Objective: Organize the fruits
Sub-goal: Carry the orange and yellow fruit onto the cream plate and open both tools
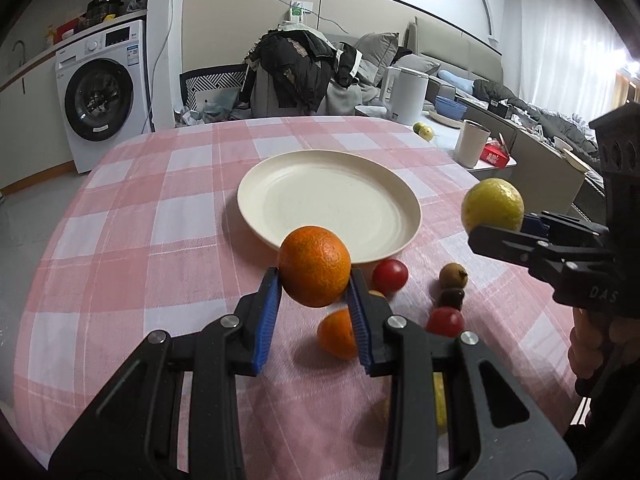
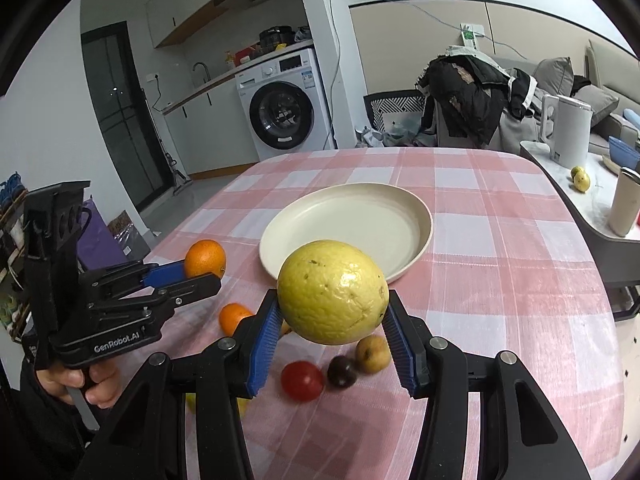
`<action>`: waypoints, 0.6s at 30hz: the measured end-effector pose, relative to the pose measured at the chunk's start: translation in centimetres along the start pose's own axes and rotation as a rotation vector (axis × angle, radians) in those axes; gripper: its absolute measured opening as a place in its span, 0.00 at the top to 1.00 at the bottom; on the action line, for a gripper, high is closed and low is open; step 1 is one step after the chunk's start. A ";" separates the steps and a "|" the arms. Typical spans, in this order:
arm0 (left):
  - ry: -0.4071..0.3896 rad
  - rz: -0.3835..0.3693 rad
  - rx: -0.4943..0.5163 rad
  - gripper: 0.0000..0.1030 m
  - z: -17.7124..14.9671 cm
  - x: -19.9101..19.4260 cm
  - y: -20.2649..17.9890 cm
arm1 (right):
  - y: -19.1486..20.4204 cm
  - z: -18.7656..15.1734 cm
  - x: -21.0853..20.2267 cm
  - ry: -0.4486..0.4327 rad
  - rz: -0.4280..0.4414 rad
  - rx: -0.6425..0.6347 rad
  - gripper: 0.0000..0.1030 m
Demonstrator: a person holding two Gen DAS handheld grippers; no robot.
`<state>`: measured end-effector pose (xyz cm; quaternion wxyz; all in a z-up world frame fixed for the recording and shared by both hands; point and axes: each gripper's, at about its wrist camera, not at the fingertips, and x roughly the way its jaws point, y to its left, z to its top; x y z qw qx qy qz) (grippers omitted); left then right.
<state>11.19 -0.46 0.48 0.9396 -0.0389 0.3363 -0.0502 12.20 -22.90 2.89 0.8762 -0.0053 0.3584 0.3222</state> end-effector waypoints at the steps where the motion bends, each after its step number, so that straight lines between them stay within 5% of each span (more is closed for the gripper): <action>1: 0.002 -0.001 -0.002 0.71 0.2 0.4 0.0 | -0.2 0.2 0.2 0.005 -0.001 0.001 0.50; 18: 0.033 0.013 0.009 0.71 3.4 5.8 -0.1 | -0.9 2.4 5.7 0.083 -0.005 -0.002 0.50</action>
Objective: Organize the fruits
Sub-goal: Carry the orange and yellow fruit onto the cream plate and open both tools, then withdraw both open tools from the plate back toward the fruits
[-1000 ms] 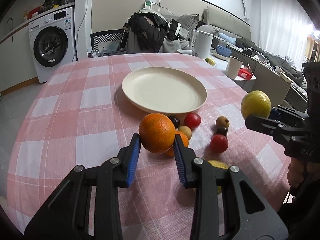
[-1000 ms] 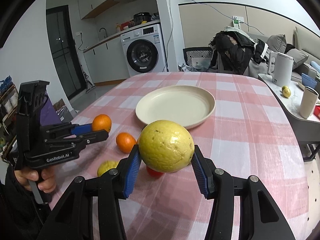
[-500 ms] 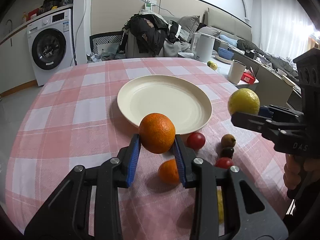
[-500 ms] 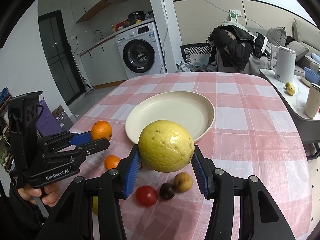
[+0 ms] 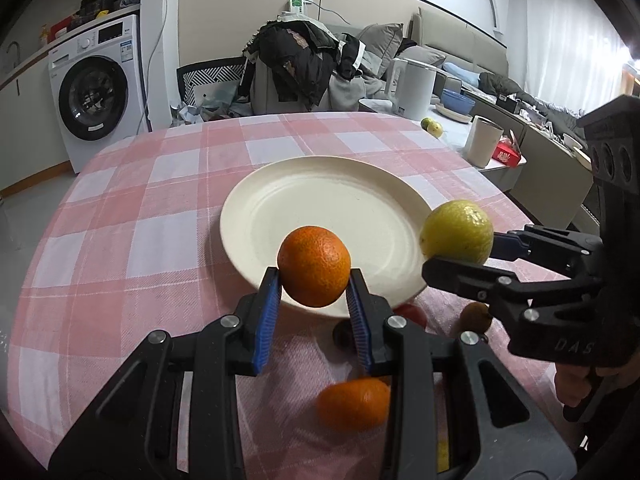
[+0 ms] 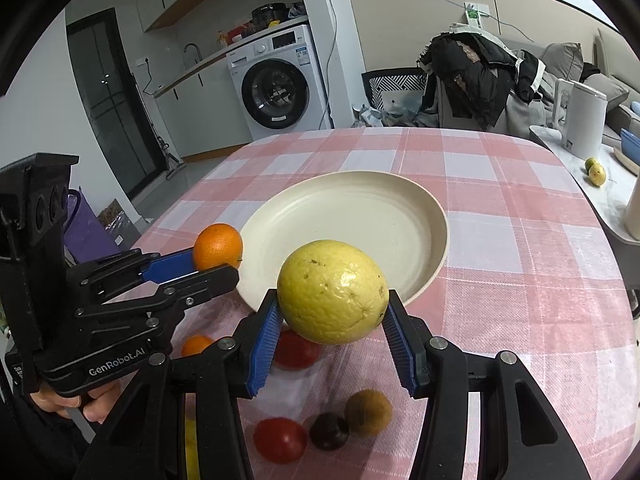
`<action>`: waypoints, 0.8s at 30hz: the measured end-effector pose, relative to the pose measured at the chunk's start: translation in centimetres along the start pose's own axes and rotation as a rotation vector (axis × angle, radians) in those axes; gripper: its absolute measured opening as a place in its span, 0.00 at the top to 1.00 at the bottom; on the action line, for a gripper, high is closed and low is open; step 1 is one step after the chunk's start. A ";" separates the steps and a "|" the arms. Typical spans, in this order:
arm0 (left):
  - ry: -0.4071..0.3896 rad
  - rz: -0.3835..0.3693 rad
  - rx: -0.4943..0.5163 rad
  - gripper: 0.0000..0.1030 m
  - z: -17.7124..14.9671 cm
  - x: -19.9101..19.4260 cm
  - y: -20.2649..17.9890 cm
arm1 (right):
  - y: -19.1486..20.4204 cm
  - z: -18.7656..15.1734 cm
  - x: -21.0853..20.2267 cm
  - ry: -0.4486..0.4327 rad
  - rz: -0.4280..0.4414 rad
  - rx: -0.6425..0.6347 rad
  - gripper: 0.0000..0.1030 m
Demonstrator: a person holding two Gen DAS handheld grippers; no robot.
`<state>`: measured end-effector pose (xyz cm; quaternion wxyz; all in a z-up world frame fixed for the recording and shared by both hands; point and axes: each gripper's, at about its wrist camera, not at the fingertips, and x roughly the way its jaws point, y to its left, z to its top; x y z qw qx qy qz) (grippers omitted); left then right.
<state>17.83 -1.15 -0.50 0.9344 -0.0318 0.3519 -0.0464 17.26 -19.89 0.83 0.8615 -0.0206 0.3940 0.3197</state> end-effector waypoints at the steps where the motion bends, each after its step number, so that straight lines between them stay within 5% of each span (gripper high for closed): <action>1: 0.003 0.002 0.003 0.71 0.1 0.3 0.0 | -0.1 0.0 0.2 0.003 -0.003 0.001 0.50; 17: 0.037 0.033 0.020 0.70 -0.1 3.2 -0.2 | -0.6 0.5 1.6 0.033 -0.075 0.018 0.49; 19: 0.025 0.063 0.031 0.70 -0.2 3.0 -0.3 | -0.5 0.5 1.0 0.001 -0.121 0.012 0.44; 21: 0.015 0.072 0.040 0.68 -0.3 2.6 -0.3 | -0.5 0.4 0.1 -0.024 -0.124 0.010 0.21; 24: -0.004 0.083 0.025 0.45 -0.5 1.7 0.1 | -0.7 0.2 -1.0 -0.036 -0.119 0.012 0.15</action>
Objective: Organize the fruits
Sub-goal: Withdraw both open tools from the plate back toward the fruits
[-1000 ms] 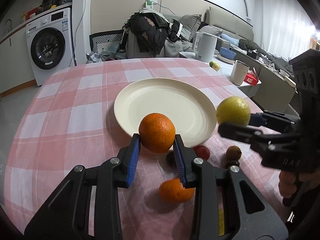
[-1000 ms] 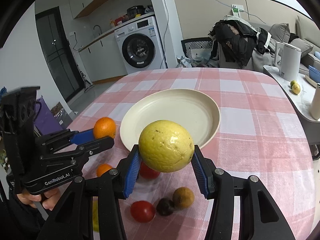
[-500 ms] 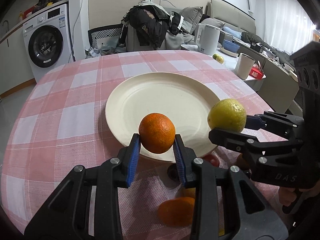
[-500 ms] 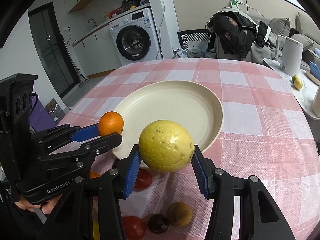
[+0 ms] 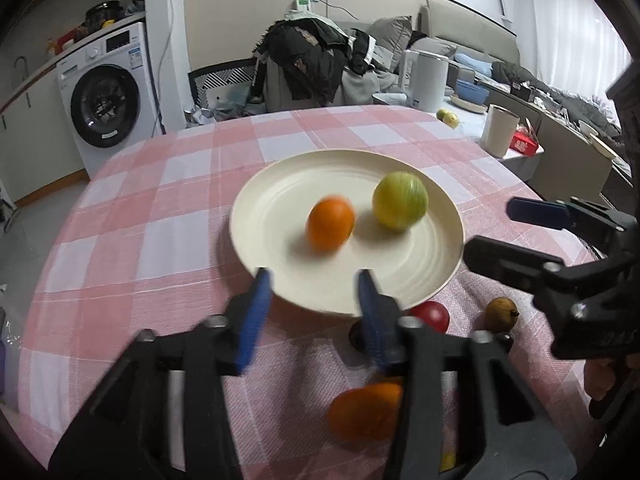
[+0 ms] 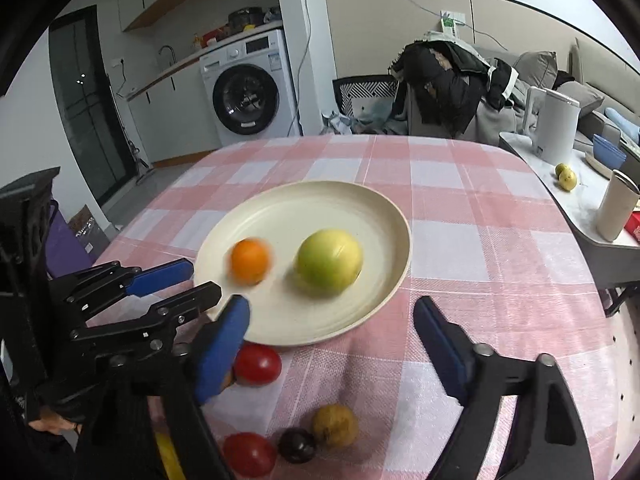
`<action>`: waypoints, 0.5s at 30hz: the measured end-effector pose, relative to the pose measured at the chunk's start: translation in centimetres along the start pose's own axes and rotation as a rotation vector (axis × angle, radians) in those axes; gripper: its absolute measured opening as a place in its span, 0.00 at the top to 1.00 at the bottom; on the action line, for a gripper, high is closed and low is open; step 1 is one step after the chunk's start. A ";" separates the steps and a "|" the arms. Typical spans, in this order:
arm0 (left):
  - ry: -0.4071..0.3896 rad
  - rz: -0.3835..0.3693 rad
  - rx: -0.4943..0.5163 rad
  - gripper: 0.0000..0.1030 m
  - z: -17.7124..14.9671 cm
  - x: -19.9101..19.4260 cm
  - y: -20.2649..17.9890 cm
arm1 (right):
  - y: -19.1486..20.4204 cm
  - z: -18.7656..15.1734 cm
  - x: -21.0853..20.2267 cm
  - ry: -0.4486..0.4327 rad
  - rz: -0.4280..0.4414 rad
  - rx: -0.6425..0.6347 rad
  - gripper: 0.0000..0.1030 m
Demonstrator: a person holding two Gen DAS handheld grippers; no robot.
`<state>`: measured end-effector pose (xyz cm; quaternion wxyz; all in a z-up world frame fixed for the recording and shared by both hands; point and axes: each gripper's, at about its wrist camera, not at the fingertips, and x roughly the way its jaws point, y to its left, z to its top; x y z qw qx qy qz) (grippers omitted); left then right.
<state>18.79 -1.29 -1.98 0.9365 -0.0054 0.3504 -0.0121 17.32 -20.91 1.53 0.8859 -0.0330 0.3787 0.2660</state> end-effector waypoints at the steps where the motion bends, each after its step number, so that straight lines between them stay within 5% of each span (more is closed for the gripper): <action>1: -0.014 0.000 -0.011 0.34 -0.1 -0.4 0.2 | -0.1 0.0 -0.2 0.001 0.000 0.001 0.14; 4: -0.056 0.009 -0.034 0.18 -0.2 -2.1 0.9 | -0.3 -0.5 -1.1 0.000 -0.017 0.012 0.05; 10: -0.114 0.022 -0.031 0.02 -1.0 -5.3 1.5 | -0.4 -1.6 -2.6 0.002 -0.014 0.018 0.00; 15: -0.122 0.009 -0.039 0.01 -2.0 -7.2 1.8 | -0.3 -2.5 -3.6 0.006 0.013 0.018 0.00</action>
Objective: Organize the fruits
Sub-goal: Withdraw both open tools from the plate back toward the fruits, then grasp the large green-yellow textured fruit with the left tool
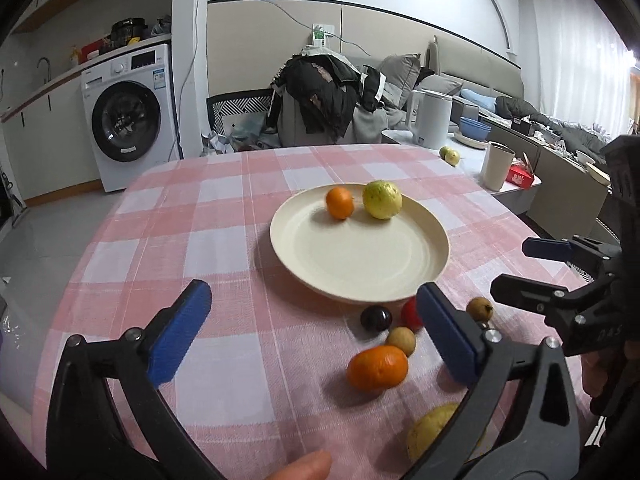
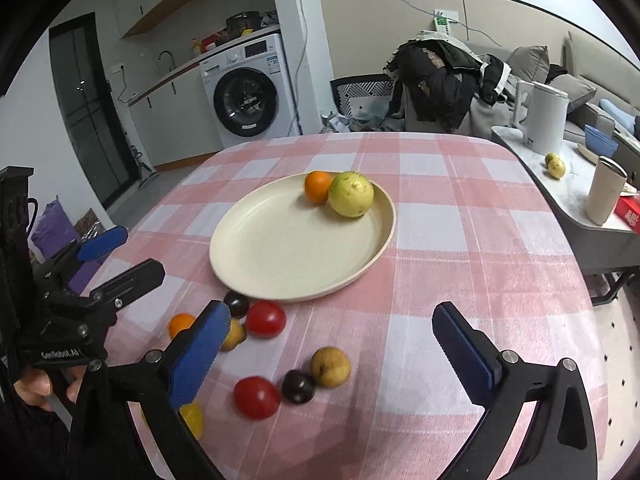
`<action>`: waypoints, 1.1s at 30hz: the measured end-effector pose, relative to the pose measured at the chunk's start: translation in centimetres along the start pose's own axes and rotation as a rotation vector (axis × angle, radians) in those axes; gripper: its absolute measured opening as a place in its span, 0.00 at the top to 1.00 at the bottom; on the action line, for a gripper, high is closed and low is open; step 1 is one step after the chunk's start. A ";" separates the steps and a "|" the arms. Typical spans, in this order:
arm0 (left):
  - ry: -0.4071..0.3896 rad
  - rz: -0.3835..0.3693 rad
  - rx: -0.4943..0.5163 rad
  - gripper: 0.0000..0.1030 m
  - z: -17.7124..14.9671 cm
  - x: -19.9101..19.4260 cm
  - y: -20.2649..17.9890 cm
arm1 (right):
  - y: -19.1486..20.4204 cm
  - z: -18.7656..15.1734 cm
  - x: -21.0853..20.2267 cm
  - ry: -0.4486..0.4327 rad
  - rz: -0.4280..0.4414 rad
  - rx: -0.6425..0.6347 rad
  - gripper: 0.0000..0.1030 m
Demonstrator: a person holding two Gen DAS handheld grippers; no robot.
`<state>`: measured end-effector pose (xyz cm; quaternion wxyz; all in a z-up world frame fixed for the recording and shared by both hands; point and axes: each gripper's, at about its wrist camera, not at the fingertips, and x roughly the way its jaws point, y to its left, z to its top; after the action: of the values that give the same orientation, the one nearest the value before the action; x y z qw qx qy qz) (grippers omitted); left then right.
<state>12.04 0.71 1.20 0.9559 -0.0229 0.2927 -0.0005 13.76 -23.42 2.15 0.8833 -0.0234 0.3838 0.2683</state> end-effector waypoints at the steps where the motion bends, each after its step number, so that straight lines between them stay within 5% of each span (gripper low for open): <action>1: 0.000 -0.005 -0.002 0.01 -0.2 -0.4 0.0 | 0.0 -0.2 -0.2 -0.003 -0.001 -0.003 0.00; 26: -0.025 -0.035 0.010 0.01 -4.7 -5.8 -1.7 | 1.8 -4.9 -2.2 0.048 -0.003 -0.060 0.00; 33: 0.039 -0.057 0.017 0.01 -5.2 -5.4 -2.2 | 2.4 -5.5 -1.4 0.077 0.022 -0.084 0.00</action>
<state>4.71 -1.61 0.03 0.9499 -0.0229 0.3104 -0.0305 8.10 -23.38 -0.34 0.8631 -0.0668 0.4063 0.2926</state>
